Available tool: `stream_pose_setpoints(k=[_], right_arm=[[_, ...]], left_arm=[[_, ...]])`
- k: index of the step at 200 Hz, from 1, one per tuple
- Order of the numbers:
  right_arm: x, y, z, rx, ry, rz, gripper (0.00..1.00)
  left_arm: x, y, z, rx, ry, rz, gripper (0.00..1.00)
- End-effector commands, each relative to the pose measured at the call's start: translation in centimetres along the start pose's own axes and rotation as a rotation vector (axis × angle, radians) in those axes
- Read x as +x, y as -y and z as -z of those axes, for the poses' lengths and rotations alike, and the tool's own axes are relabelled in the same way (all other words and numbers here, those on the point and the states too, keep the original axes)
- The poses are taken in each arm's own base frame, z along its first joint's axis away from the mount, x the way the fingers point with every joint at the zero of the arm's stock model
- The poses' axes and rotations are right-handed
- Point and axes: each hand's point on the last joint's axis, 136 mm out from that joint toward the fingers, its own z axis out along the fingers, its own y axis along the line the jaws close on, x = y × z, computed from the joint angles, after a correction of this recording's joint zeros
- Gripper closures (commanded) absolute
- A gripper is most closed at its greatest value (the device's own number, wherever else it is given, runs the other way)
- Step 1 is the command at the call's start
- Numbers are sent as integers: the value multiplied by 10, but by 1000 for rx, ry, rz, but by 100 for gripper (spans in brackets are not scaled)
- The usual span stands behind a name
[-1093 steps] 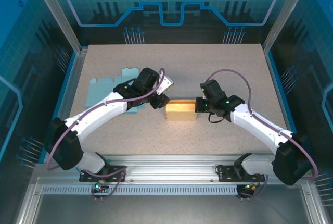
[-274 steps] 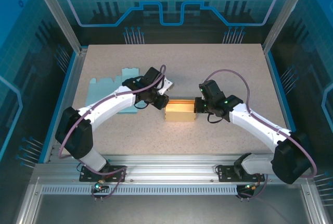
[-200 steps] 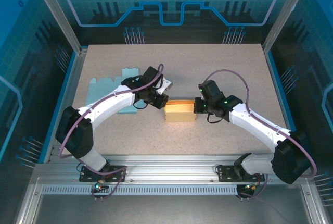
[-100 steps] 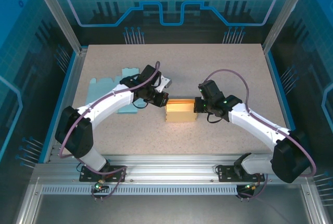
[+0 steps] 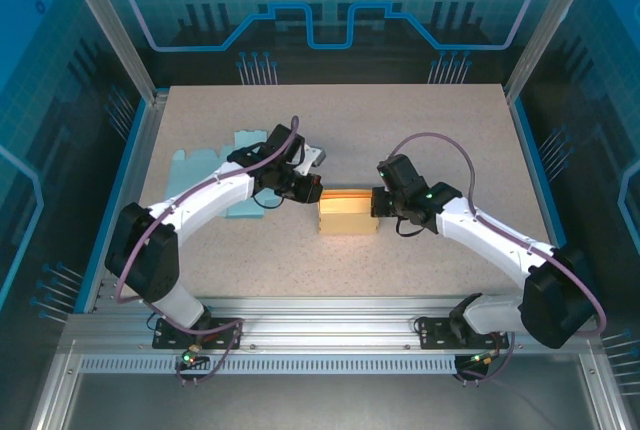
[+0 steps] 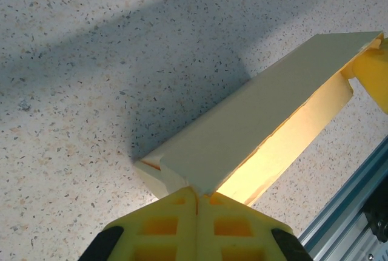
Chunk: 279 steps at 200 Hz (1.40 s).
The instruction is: Fold the paper box
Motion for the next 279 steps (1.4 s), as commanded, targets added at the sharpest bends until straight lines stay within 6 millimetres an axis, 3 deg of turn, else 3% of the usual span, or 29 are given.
stream_pose_setpoints(k=[1,72,279], right_arm=[[19,-17,-4,-43,-79,59,89],[26,-15,-11,15,-101,99,83],[31,-18,-17,78,-120,153,86]], left_arm=[[3,21,-4,108,-11,3,100],[3,19,-5,104,-8,7,100],[-6,37,2,206,48,82,100]])
